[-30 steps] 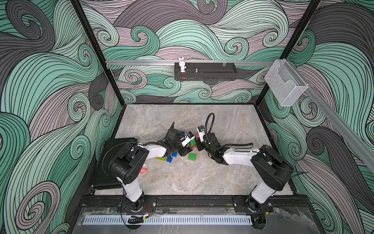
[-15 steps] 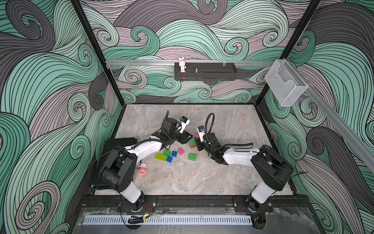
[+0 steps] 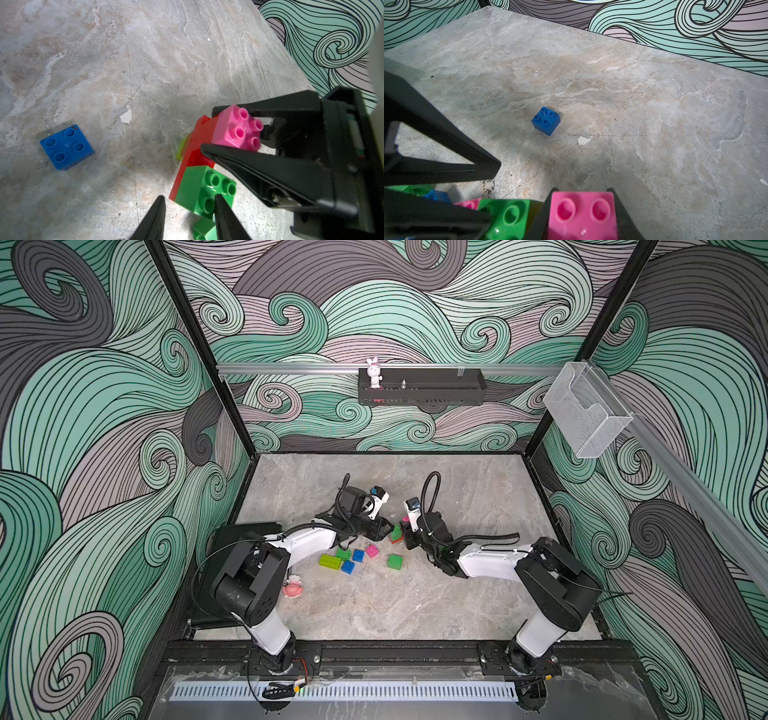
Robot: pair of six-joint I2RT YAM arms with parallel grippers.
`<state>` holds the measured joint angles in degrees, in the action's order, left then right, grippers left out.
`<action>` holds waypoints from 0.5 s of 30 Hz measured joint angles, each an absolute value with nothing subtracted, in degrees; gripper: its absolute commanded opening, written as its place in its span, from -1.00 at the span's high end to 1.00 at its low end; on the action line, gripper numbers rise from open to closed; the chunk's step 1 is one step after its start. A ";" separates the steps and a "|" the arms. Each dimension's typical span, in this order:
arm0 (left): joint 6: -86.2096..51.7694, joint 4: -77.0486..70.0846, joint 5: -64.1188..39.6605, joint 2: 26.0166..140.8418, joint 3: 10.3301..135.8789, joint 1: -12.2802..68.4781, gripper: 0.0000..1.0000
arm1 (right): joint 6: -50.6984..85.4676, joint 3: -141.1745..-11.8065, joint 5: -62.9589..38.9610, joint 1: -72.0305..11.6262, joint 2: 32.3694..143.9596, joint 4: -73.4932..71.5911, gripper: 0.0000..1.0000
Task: Assemble the number 4 with lego
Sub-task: Assemble the lego brick with the lego brick.
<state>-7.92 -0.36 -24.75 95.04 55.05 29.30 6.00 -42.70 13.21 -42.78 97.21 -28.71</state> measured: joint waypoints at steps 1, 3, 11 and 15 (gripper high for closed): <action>-7.99 -0.34 -24.84 95.18 55.18 29.30 0.24 | 6.00 -42.70 13.21 -42.78 97.21 -28.71 1.00; -7.99 -0.16 -24.99 95.42 55.40 29.32 0.31 | 6.00 -42.72 13.21 -42.78 97.23 -28.71 1.00; -7.33 -1.52 -25.39 96.25 55.81 29.39 0.59 | 6.00 -42.94 13.21 -42.78 97.43 -28.71 1.00; -6.46 -2.33 -25.39 96.27 55.46 29.58 0.59 | 6.00 -42.96 13.23 -42.78 97.43 -28.71 1.00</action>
<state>-6.46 -2.33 -25.39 96.27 55.46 29.58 6.00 -42.96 13.23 -42.78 97.43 -28.71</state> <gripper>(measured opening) 0.206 0.348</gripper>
